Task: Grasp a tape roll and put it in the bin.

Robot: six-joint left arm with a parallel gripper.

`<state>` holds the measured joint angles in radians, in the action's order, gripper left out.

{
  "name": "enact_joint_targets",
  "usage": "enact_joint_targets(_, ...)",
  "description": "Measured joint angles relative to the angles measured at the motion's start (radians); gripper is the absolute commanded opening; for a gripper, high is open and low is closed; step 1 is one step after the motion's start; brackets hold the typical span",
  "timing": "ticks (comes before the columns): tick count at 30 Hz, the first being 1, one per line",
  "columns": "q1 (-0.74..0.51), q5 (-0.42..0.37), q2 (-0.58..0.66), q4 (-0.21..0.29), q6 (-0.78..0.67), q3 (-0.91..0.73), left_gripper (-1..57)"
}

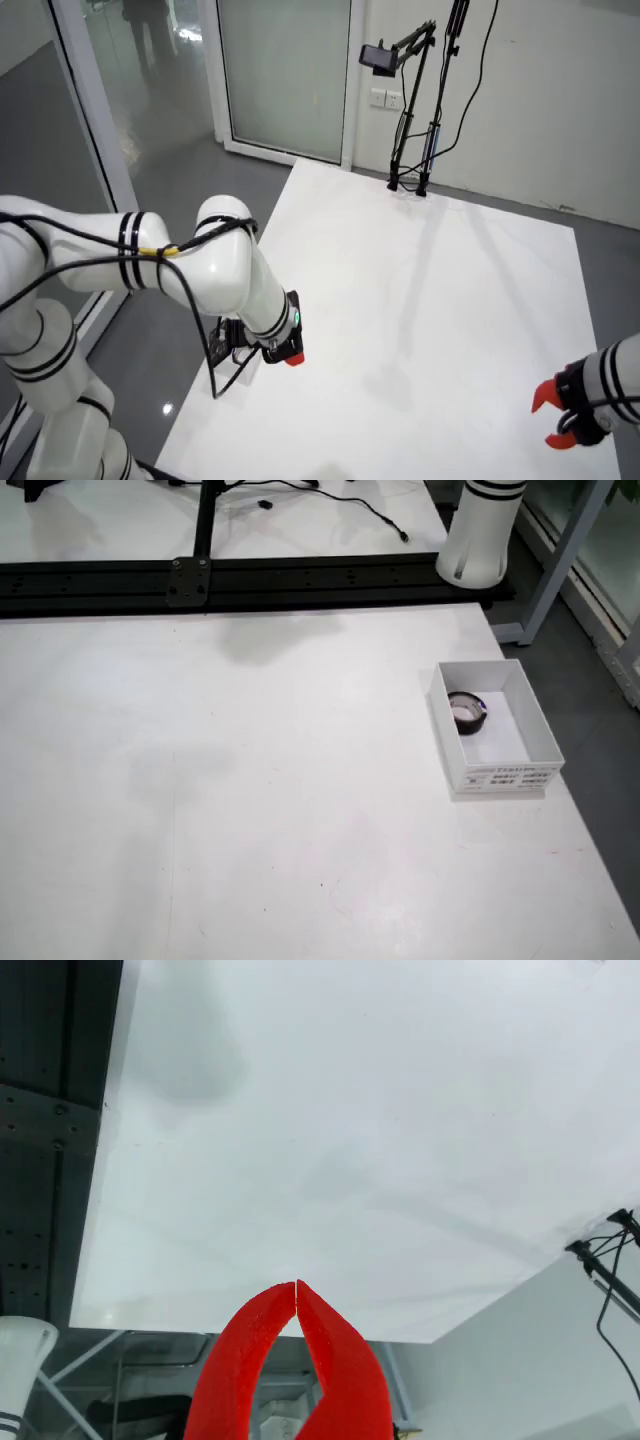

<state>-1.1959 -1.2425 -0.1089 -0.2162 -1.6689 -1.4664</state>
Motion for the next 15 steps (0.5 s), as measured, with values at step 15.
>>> enact_joint_targets(15, 0.031, 0.000, 0.000, -0.002, 0.000, 0.000, -0.2)
